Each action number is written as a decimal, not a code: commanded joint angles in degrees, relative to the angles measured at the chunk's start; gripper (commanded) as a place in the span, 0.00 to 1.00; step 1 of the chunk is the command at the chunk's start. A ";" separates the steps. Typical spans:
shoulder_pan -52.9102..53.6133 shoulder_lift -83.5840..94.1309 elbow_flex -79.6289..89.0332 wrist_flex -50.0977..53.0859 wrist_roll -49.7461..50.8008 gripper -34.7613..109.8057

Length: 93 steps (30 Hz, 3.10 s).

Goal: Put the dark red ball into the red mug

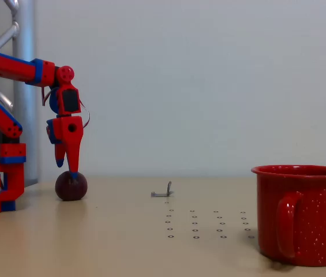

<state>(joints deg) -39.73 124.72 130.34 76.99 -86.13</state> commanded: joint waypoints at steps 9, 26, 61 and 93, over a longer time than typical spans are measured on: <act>1.85 -6.15 -3.08 0.79 5.01 0.53; 1.93 -7.56 0.62 -4.66 6.06 0.50; 16.44 -5.27 4.48 -5.89 -4.31 0.52; 11.60 -10.28 2.46 -12.74 -5.80 0.44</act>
<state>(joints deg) -27.95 114.08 136.05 63.72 -90.88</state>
